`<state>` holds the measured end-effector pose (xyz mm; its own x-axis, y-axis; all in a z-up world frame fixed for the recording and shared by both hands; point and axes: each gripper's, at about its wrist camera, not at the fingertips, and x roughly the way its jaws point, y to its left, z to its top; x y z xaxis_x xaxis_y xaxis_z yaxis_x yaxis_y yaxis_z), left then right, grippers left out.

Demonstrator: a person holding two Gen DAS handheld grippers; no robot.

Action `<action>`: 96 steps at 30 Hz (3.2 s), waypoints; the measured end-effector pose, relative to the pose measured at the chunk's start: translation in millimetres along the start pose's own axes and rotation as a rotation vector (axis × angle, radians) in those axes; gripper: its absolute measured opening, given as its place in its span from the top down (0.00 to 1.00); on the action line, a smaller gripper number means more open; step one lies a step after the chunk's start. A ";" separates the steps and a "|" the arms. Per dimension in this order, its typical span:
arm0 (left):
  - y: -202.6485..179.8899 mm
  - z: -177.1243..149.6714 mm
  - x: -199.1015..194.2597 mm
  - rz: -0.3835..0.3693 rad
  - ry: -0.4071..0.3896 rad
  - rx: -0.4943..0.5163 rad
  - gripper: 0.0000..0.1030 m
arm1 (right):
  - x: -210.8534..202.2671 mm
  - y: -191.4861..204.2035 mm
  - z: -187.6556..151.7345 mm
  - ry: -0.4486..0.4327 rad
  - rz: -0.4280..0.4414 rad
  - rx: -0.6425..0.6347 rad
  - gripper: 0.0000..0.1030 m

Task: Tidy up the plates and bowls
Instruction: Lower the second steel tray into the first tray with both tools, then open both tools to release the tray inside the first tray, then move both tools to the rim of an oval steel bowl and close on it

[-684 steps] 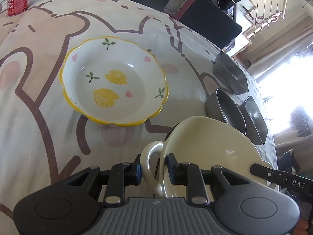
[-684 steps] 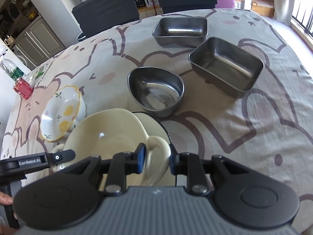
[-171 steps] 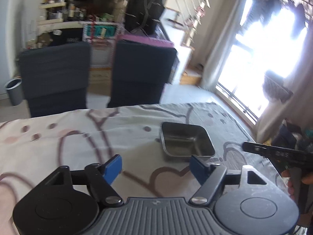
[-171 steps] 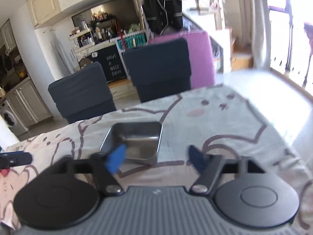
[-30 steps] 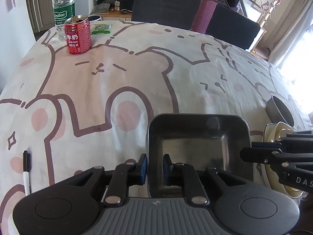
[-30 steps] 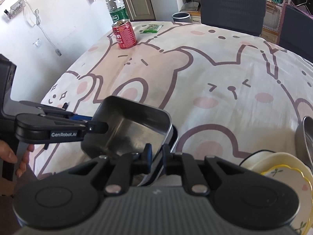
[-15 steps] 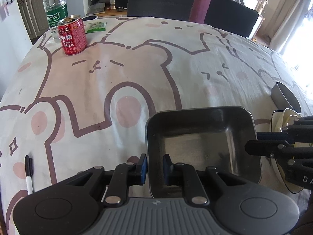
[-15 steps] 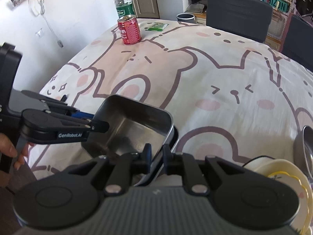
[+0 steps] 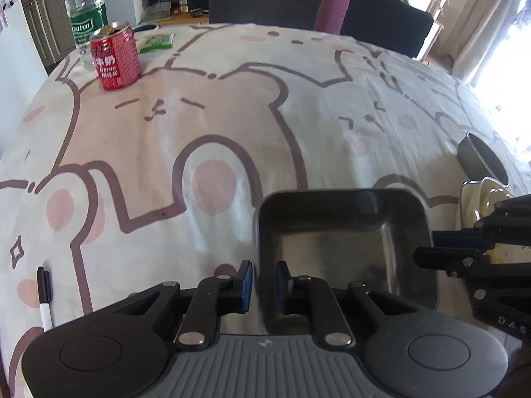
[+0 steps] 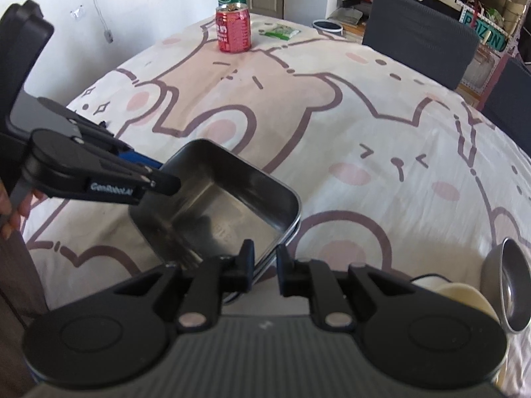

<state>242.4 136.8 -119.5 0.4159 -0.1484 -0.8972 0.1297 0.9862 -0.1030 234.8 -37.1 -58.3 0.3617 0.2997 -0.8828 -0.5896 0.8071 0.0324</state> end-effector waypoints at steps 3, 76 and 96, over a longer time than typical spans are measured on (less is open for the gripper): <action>2.7 -1.1 1.9 0.002 0.013 0.001 0.84 | 2.2 -0.1 -0.4 0.016 -0.015 -0.010 0.83; -221.9 86.5 3.8 -0.250 -0.197 0.142 0.00 | -109.2 -227.1 -104.5 -0.283 -0.229 0.720 0.00; -283.2 135.5 85.9 -0.262 -0.102 0.181 0.34 | -66.0 -304.4 -138.9 -0.179 -0.177 0.918 0.25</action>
<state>363.4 -165.2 -109.2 0.4338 -0.4112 -0.8017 0.3982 0.8857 -0.2388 290.1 -373.2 -75.0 0.5418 0.1466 -0.8276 0.2545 0.9098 0.3278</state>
